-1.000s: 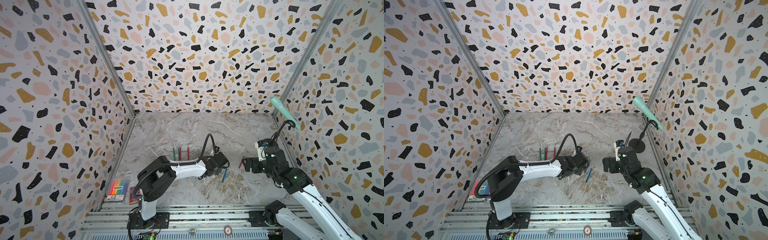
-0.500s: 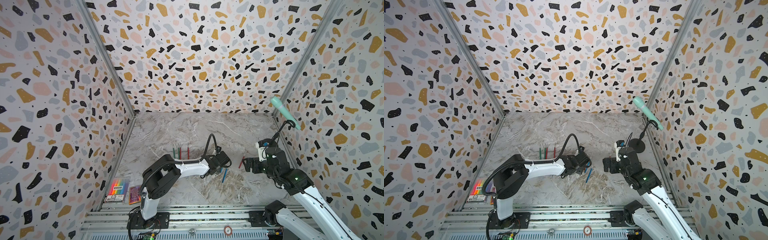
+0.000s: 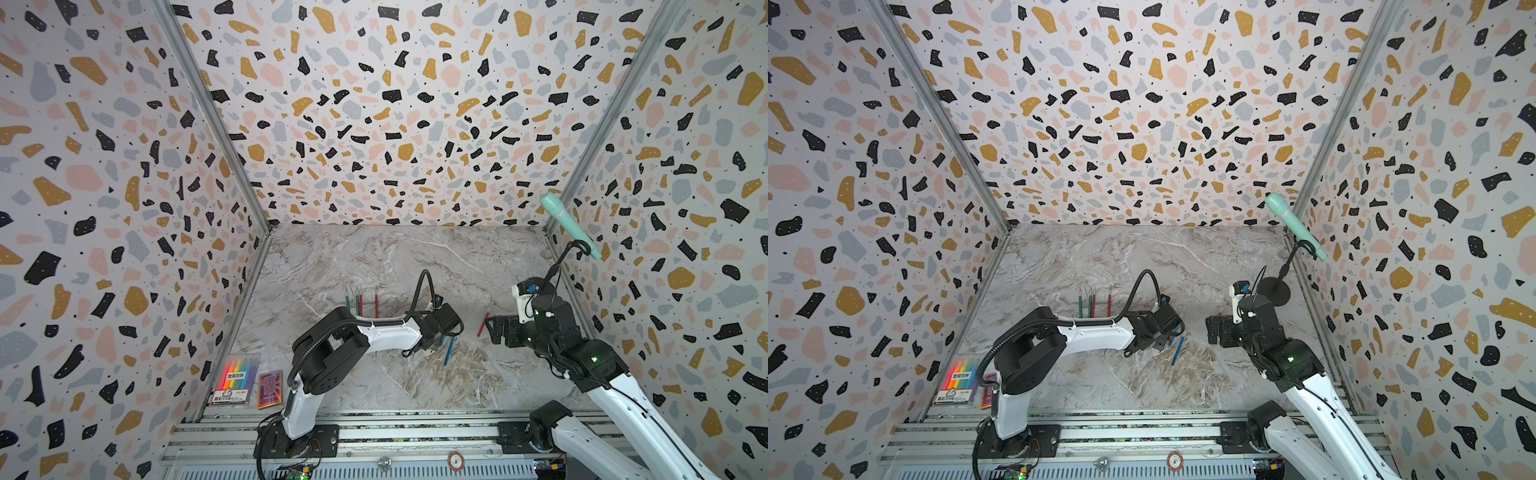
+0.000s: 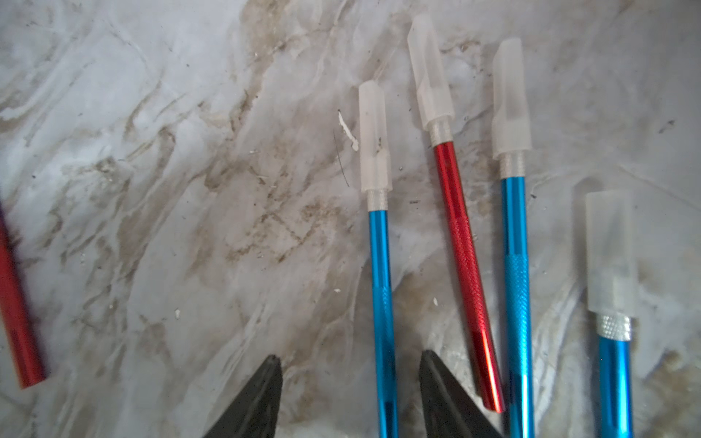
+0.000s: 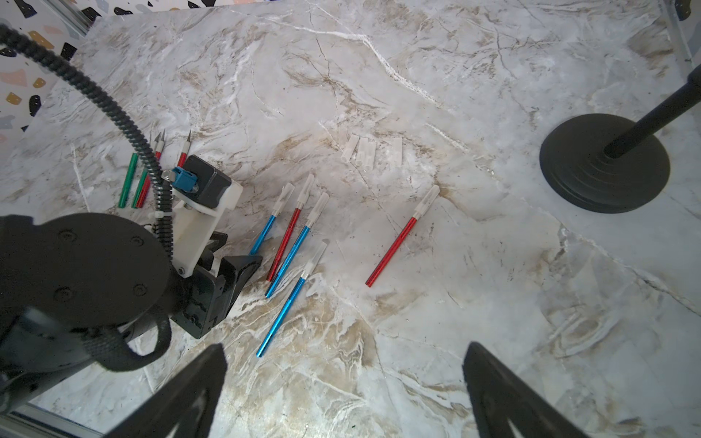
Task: Remove protective caps from carving knives
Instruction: Pick up the carving knife from the center of the board.
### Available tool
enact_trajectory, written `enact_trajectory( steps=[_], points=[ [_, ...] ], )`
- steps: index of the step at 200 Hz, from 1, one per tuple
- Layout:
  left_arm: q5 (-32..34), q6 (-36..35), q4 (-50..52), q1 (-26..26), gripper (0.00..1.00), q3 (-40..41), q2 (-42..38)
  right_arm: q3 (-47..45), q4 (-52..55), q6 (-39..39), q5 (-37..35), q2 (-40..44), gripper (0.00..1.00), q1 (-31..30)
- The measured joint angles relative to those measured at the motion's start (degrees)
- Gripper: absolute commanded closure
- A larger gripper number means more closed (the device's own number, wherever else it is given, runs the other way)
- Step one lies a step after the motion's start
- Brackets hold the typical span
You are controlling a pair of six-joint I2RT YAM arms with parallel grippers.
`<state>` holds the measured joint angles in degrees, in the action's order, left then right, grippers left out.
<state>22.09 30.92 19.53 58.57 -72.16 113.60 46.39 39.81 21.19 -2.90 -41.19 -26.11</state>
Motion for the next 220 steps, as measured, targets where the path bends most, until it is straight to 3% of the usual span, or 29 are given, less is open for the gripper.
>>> enact_trajectory(
  steps=[220],
  points=[
    [-1.27,0.42,-0.13,-0.02,0.52,-0.2,0.24,-0.22,-0.02,0.0,0.13,0.02,0.01,-0.02]
  ],
)
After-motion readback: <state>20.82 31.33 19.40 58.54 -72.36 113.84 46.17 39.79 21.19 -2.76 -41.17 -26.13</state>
